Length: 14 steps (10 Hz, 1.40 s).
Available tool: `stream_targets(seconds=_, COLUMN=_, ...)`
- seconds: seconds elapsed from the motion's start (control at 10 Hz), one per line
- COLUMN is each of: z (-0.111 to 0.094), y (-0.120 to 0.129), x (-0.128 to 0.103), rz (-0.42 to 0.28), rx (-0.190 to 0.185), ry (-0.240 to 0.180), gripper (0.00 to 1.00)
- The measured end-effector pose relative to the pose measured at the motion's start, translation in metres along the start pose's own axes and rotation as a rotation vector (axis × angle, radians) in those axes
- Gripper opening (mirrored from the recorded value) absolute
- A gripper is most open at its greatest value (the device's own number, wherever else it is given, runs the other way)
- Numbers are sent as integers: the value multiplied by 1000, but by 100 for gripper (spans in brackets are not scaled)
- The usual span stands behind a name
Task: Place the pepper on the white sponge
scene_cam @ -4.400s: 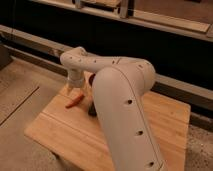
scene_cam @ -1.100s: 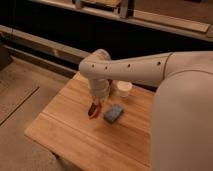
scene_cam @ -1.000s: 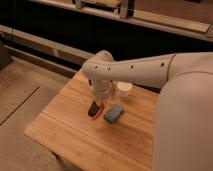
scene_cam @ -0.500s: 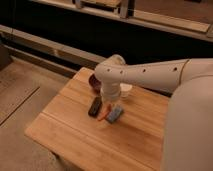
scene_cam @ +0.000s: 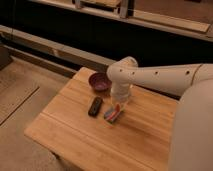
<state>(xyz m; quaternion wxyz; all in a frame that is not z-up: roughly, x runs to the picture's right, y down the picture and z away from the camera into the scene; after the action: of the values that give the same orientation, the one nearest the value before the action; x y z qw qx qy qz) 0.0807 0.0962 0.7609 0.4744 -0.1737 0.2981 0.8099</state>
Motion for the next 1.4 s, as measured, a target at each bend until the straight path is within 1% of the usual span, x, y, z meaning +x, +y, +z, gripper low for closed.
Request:
stream_targets(seconds=0.2, z=-2, y=8, x=-6, rz=-25, rx=-5, ry=-11, gripper=0)
stream_targets(seconds=0.4, z=-5, y=30, x=-8, rz=-74, rx=-6, ry=-23, gripper=0)
stream_targets(seconds=0.6, z=-2, y=35, x=-8, rz=-88, rx=-1, ry=-19, gripper=0)
stream_targets(seconds=0.8, z=3, y=36, x=-6, rz=-86, rx=1, ry=-9, gripper=0)
stream_targets(seconds=1.4, z=18, y=28, x=-1, rz=-42, rx=1, ry=28, gripper=0)
